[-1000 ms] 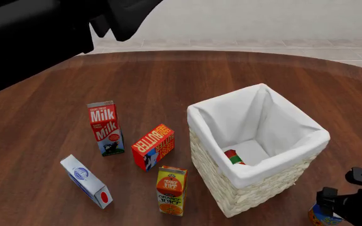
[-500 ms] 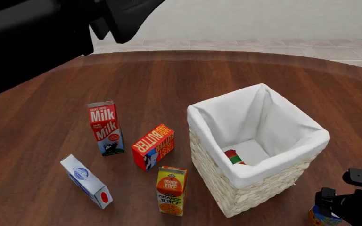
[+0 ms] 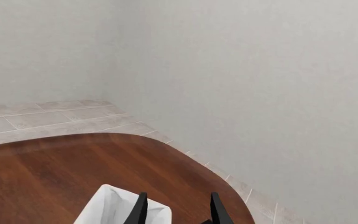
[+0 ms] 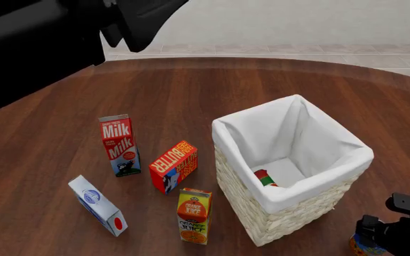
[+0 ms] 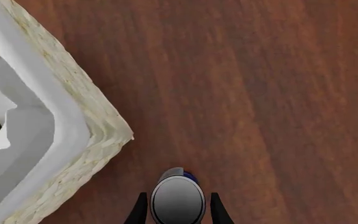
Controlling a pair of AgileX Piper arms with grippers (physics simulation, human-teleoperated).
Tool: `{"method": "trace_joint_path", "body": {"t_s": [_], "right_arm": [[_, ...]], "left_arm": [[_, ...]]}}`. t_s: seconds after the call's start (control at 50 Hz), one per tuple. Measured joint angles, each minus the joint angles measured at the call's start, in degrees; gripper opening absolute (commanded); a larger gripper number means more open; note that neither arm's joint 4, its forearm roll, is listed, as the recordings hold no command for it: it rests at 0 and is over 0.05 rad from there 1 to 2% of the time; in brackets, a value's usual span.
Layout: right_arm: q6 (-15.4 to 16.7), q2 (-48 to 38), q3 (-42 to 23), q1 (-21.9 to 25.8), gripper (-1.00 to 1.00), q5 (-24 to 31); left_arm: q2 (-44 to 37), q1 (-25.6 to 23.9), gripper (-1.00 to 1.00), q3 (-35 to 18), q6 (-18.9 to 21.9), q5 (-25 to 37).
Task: Pick up the alphabet soup and the tomato sauce, and put them in the basket.
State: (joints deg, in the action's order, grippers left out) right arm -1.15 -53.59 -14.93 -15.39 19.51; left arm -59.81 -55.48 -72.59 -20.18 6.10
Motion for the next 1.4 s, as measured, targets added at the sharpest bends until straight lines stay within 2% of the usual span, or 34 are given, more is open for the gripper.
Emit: {"method": "trace_joint_path", "body": {"t_s": [0.72,0.74,1.06,1.4], "right_arm": [[-0.28,-3.98,2.5,-0.15,1.0,-4.98],[-0.3,-3.97,2.57,-0.14,-1.0,-5.01],[0.46,-2.12,2.91,0.26,-1.0,-3.61],[1.22,2.08,0.44,-0.07,-1.0,1.82]], "left_arm": [[0.11,0.21,1.0,0.24,-0.03,-0.13],[0.09,0.2,1.0,0.22,-0.03,-0.13],[-0.24,0.01,1.0,-0.43,0.1,0.23],[-0.12,0.07,1.0,-0.89,0.17,0.56]]}}
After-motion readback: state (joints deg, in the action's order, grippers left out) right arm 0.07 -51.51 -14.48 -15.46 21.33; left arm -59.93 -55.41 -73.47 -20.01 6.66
